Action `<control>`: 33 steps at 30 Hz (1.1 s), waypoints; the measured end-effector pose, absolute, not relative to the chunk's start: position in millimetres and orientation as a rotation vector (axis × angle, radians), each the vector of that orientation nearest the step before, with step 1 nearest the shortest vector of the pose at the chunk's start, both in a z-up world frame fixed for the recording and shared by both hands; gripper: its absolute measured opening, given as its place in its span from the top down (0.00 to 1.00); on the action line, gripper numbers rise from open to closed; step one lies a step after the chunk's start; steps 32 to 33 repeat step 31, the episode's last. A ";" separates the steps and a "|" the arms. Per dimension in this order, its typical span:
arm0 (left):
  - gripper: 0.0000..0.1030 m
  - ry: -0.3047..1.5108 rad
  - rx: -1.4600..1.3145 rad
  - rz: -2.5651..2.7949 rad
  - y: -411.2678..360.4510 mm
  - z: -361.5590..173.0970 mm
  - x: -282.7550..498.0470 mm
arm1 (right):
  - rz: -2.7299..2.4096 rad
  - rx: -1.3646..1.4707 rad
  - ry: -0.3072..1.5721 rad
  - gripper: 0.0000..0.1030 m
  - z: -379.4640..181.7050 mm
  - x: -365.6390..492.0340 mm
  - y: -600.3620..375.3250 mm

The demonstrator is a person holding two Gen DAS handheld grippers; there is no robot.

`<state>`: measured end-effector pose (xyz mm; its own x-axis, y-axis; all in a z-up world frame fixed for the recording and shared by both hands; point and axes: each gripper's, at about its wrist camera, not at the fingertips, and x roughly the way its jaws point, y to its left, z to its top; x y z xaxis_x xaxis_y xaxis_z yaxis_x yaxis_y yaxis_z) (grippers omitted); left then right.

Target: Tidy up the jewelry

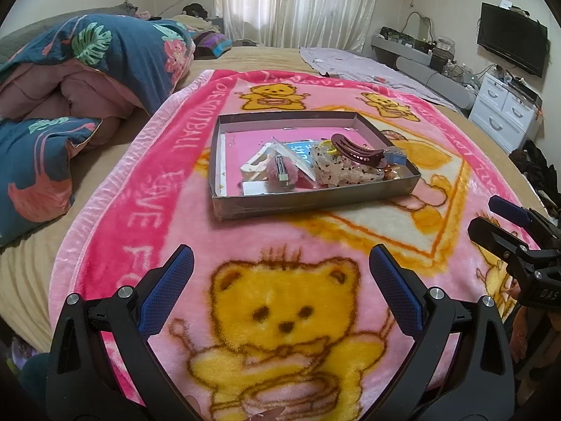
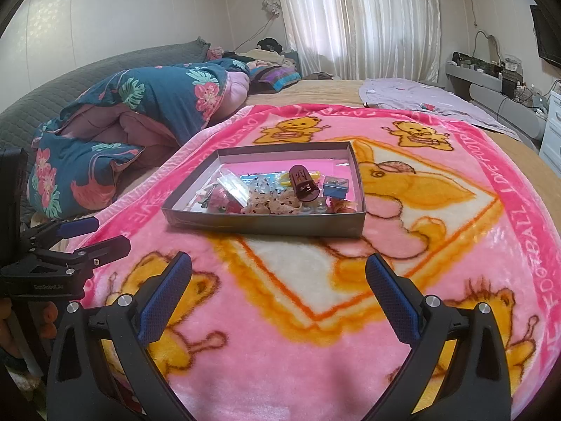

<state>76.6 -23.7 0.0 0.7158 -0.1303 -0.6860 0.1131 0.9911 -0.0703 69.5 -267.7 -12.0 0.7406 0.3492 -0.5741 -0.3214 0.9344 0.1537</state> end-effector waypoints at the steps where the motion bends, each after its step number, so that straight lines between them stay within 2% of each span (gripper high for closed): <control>1: 0.09 0.762 -0.025 -0.132 -22.4 -0.1 76.9 | 0.368 0.045 0.638 0.04 -11.8 69.5 -268.2; 23: 0.09 0.793 -0.017 -0.088 -25.4 -9.5 87.7 | 0.291 0.045 0.635 0.04 -14.6 78.7 -284.4; 29: 0.09 0.907 -0.062 0.131 21.5 -31.1 144.1 | 0.033 0.111 0.712 0.04 -30.9 148.7 -351.0; 31: 0.09 0.909 -0.072 0.237 50.5 -33.8 173.4 | -0.123 0.136 0.743 0.04 -42.5 183.2 -389.3; 33: 0.09 0.909 -0.072 0.237 50.5 -33.8 173.4 | -0.123 0.136 0.743 0.04 -42.5 183.2 -389.3</control>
